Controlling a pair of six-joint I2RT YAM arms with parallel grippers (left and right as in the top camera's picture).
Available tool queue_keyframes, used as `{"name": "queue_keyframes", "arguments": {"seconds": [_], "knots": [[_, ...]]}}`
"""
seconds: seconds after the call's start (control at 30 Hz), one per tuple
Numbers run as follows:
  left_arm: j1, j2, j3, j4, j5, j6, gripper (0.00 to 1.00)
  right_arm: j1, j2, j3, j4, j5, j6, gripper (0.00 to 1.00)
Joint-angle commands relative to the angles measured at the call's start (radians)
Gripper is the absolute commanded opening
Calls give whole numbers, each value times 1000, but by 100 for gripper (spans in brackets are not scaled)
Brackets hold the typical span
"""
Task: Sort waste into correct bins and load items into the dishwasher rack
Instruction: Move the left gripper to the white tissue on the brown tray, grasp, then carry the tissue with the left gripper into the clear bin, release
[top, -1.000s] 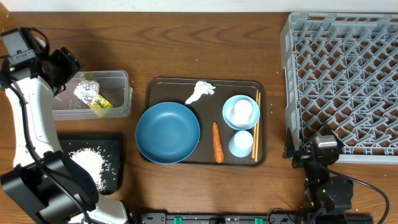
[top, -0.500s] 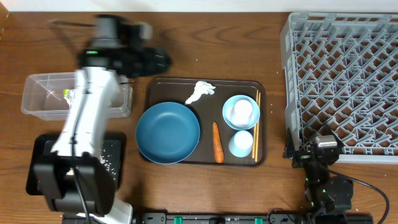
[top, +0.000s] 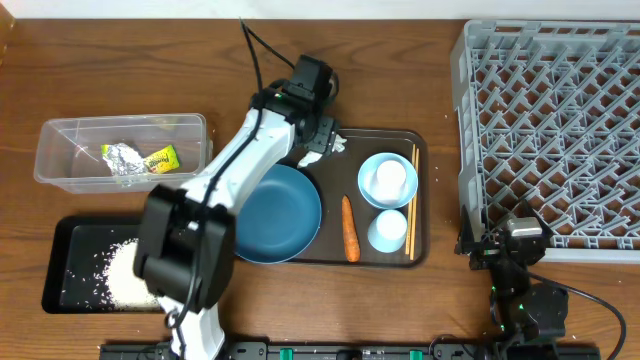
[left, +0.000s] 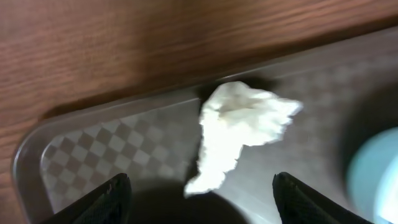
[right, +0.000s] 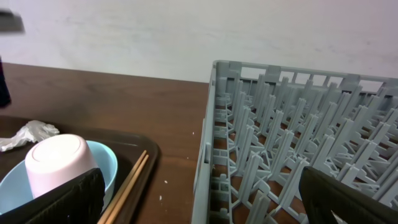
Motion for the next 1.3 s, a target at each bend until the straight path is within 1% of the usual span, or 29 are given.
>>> {"name": "queue_keyframes", "arguments": {"seconds": [0.0,0.1,0.23,0.3,0.4,0.47,0.5,0.63,0.7,0.83,0.87,0.97,1.07,1.17,1.27], "knots": [[6,39,-13,23,-39,14,76,-9,-5,-4,-1,3,-13,99],[0,76,-13,52,14,19,76,-9,-5,-4,-1,3,-13,99],[-14,125,-13,80,14,13,76,-9,-5,-4,-1,3,-13,99],[-16,145,-13,97,14,-7,76,-9,-5,-4,-1,3,-13,99],[-16,166,-13,121,14,-71,76,-9,-5,-4,-1,3,-13,99],[-16,174,-13,135,16,-86,76,-9,-5,-4,-1,3,-13,99],[-16,176,-13,140,16,-89,73,-9,-5,-4,-1,3,-13,99],[-18,176,-13,142,16,-89,56,-9,-3,-4,-1,3,-13,99],[-18,176,-13,138,16,-89,44,-9,-3,-4,-1,3,-13,99],[-18,169,-13,127,16,-89,12,-9,-3,-4,-1,3,-13,99],[-17,162,-12,119,15,-88,6,-9,-3,-4,-1,4,-13,99],[-16,116,8,84,14,-88,6,-9,-3,-4,-1,3,-13,99],[-12,21,25,68,-1,-83,6,-9,-3,-4,-1,3,-13,99],[13,-95,25,69,-50,-81,6,-9,-3,-4,-1,3,-13,99],[74,-194,25,74,-113,-81,6,-9,-3,-4,-1,3,-13,99]]}}
